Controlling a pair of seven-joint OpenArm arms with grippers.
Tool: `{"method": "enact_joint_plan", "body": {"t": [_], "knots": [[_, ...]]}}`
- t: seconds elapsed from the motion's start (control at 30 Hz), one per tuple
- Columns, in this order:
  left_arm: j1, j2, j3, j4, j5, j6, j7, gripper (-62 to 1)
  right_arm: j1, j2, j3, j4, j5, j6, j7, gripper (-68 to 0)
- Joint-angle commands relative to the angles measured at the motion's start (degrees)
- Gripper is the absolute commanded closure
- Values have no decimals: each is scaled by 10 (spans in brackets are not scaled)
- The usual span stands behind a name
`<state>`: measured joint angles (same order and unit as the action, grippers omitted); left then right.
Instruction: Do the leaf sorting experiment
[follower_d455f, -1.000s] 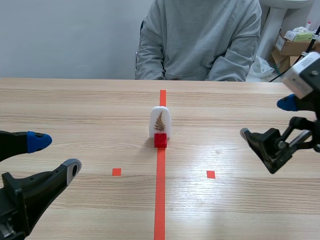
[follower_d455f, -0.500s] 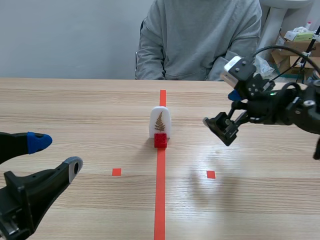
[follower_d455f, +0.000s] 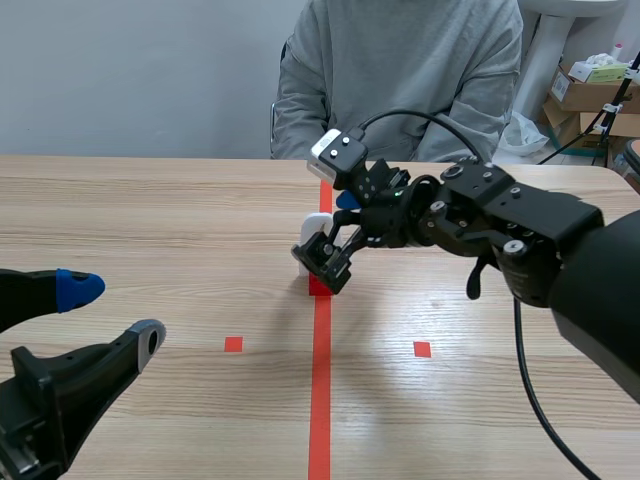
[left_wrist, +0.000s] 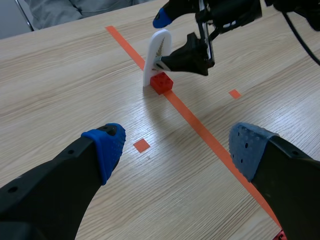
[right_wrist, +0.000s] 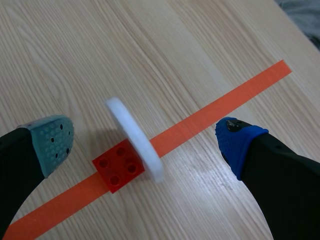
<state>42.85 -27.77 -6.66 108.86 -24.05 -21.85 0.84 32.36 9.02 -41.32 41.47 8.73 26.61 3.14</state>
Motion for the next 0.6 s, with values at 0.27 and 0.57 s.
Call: {"method": "enact_joint_plan", "body": {"t": [0.27, 0.57], "knots": [[-2, 4, -2, 12, -3, -1, -8, -454, 13, 0, 7, -5, -15, 0, 21, -578], [-2, 4, -2, 12, -3, -1, -8, -454, 10, 0, 7, -5, -15, 0, 24, -449]]}}
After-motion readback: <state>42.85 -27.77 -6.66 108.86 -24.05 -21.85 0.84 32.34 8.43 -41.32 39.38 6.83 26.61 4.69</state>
